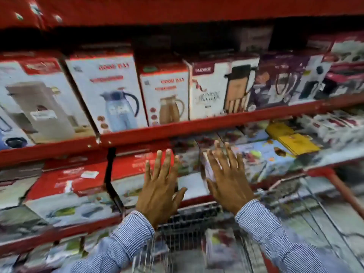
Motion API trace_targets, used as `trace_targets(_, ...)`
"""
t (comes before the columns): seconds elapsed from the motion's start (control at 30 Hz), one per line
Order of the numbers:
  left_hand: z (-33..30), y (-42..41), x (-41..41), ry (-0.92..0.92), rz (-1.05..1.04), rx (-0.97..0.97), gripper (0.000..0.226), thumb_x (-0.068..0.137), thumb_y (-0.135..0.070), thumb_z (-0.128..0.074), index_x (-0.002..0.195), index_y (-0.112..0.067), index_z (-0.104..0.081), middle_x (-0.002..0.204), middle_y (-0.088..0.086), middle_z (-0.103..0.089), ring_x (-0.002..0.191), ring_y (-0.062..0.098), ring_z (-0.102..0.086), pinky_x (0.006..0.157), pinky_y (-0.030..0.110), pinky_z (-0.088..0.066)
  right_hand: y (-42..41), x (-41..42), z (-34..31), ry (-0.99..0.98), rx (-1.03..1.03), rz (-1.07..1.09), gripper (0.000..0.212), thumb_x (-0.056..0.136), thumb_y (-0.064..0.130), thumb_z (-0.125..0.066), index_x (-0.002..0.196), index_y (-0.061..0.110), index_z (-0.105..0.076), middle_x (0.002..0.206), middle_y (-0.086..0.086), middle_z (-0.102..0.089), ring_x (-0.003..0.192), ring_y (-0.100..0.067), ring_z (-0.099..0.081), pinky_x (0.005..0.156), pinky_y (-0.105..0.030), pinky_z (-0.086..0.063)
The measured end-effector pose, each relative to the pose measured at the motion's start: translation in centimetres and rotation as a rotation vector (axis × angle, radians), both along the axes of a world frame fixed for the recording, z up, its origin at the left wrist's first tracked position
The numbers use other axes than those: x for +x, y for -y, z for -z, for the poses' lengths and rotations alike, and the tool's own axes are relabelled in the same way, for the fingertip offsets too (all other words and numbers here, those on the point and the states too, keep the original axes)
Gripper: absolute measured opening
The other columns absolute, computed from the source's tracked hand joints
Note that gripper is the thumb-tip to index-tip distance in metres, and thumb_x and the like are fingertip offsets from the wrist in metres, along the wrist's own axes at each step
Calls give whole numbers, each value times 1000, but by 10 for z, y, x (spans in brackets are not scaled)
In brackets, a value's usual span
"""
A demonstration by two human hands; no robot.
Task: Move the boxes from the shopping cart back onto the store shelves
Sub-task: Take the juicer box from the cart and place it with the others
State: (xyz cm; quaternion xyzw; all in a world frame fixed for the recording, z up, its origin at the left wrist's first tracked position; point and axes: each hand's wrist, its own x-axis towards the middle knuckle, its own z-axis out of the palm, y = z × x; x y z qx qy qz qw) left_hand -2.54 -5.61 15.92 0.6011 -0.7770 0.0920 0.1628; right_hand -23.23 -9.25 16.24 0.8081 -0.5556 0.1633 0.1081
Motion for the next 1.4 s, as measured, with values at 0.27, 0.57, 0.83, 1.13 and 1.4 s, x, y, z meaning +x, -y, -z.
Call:
trace_targets(0.27, 110, -32, -75, -101, 103, 397, 81, 89, -56, -39, 152, -12, -16, 162, 11, -19, 151, 31, -11, 121, 51, -20, -42, -92, 112, 41, 381, 150, 72, 79, 33, -57, 144, 11, -37, 151, -14, -40, 135, -38, -40, 108, -51, -40)
trace_targets(0.57, 217, -36, -134, -525, -277, 1154, 82, 91, -49, -53, 153, -12, -14, 154, 12, -38, 133, 34, -47, 102, 37, -42, -51, -131, 247, 353, 1060, 404, 62, 90, 40, -44, 142, 6, -41, 126, -21, -63, 119, -38, -58, 97, -37, -45)
trace_targets(0.83, 275, -24, -154, -1040, -607, 1296, 51, 78, -37, -73, 120, -9, -63, 129, 19, -63, 110, 31, -62, 86, 32, -52, -36, -120, 302, 523, 1302, 480, 24, 97, 28, -42, 103, 12, -58, 106, -17, -56, 97, -12, -40, 75, -25, -34)
trace_targets(1.13, 259, -25, -148, -1284, -750, 1282, 34, 69, -34, -69, 95, -12, -70, 112, 9, -67, 103, 33, -62, 90, 50, -54, -49, -114, 276, 831, 1128, 493, 35, 88, 30, -49, 112, 15, -70, 110, -8, -71, 102, -24, -63, 82, -25, -46)
trace_targets(1.4, 171, -29, -117, -1397, -701, 1022, 16, 78, -23, -70, 80, -7, -70, 79, 14, -68, 66, 29, -61, 59, 33, -51, -49, -100, 186, 936, 821, 414, 27, 87, 23, -62, 111, 18, -73, 97, 1, -76, 89, -17, -67, 85, -30, -53)
